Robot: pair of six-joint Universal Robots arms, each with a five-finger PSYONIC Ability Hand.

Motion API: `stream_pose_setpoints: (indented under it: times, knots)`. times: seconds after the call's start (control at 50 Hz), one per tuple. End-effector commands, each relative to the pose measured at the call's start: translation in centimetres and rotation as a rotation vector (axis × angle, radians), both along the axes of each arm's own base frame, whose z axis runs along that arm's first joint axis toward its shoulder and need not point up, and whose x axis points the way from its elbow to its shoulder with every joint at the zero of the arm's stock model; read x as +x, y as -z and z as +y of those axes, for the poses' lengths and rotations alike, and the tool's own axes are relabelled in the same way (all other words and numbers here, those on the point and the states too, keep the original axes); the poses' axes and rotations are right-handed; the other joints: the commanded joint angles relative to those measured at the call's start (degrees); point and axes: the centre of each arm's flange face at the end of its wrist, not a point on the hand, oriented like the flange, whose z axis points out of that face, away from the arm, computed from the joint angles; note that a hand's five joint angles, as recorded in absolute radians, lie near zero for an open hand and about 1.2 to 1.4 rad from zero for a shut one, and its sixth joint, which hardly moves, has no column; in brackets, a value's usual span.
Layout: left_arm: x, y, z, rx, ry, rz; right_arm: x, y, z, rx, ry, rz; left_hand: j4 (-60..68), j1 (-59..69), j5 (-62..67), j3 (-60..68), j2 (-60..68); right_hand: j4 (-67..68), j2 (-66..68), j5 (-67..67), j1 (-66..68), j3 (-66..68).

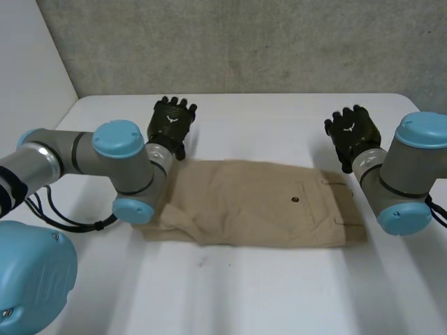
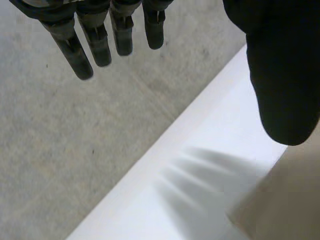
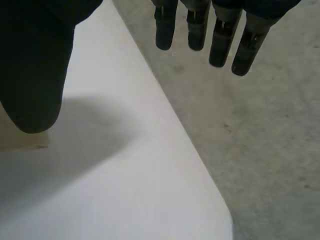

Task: Fold the shorts.

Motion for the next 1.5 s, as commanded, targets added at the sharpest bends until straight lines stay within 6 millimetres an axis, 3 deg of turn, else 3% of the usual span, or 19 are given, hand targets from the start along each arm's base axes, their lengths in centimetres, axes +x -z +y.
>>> stream_pose_setpoints:
  times: [0.02, 0.18, 0.28, 0.36, 0.44, 0.56, 0.7, 0.82, 1.0, 1.14, 1.24, 1.34, 1.5]
  knots:
    - [-0.4, -3.9, 2.3, -0.067, 0.024, 0.043, -0.4, -4.0, 1.1, -0.044, 0.028, -0.088, -4.19, -1.99, -4.29, -4.79, -4.63, -4.86, -4.39, -5.61, -1.96, -4.63]
    - [1.8, -5.9, 6.0, -0.017, 0.008, 0.023, -1.9, -6.0, 4.4, 0.055, 0.050, -0.163, -4.19, -1.99, -4.29, -4.79, -4.63, -4.86, -4.39, -5.61, -1.96, -4.63]
    - [3.6, -5.1, 9.0, 0.068, 0.002, -0.004, -2.4, -4.1, 8.1, 0.273, 0.042, -0.155, -4.19, -1.99, -4.29, -4.79, -4.63, -4.86, -4.39, -5.61, -1.96, -4.63]
    - [4.7, -3.2, 11.0, 0.150, 0.000, -0.026, -2.3, -2.6, 9.8, 0.377, -0.008, -0.166, -3.14, -0.94, -3.24, -3.74, -3.58, -4.86, -4.39, -5.61, -1.96, -4.63]
    - [5.2, -1.9, 11.8, 0.196, -0.003, -0.036, -2.1, -1.9, 10.2, 0.425, -0.045, -0.194, -1.79, 0.41, -1.89, -2.39, -2.23, -0.92, -0.44, -1.66, 1.99, -0.68]
    - [5.6, -1.1, 12.0, 0.236, -0.012, -0.040, -3.2, -0.3, 9.2, 0.495, 0.002, -0.244, 2.08, 4.28, 1.98, 1.48, 1.64, 5.13, 5.61, 4.39, 8.04, 5.37]
    - [6.5, 0.5, 13.6, 0.359, -0.017, -0.096, -4.0, 0.8, 9.5, 0.533, 0.032, -0.243, 11.49, 13.69, 11.39, 10.89, 11.06, 25.14, 25.62, 24.40, 28.05, 25.38]
    - [7.5, 1.2, 15.7, 0.464, -0.018, -0.155, -4.7, 2.1, 11.2, 0.600, 0.043, -0.226, 17.05, 19.25, 16.95, 16.45, 16.62, 35.89, 36.37, 35.15, 38.80, 36.13]
    - [9.0, -0.3, 18.5, 0.509, -0.014, -0.180, -5.4, 1.5, 14.0, 0.615, 0.035, -0.234, 16.88, 19.08, 16.78, 16.28, 16.45, 41.48, 41.95, 40.73, 44.38, 41.72]
    - [9.4, -1.0, 19.0, 0.497, -0.019, -0.173, -6.1, 1.7, 15.6, 0.632, 0.024, -0.238, 16.21, 18.41, 16.11, 15.61, 15.78, 42.66, 43.13, 41.91, 45.56, 42.89]
    - [9.8, -1.0, 18.7, 0.499, -0.036, -0.168, -6.4, 1.4, 15.2, 0.563, 0.027, -0.248, 16.04, 18.24, 15.94, 15.44, 15.61, 40.64, 41.12, 39.90, 43.55, 40.88]
    - [9.8, -1.2, 18.3, 0.487, -0.041, -0.160, -6.4, 1.4, 15.0, 0.535, 0.024, -0.251, 15.54, 17.74, 15.44, 14.94, 15.10, 22.16, 22.64, 21.42, 25.07, 22.40]
    - [9.7, -2.4, 17.0, 0.439, -0.056, -0.131, -6.2, 1.6, 14.6, 0.487, 0.010, -0.255, 8.83, 11.04, 8.74, 8.23, 8.40, 20.79, 21.26, 20.04, 23.69, 21.02]
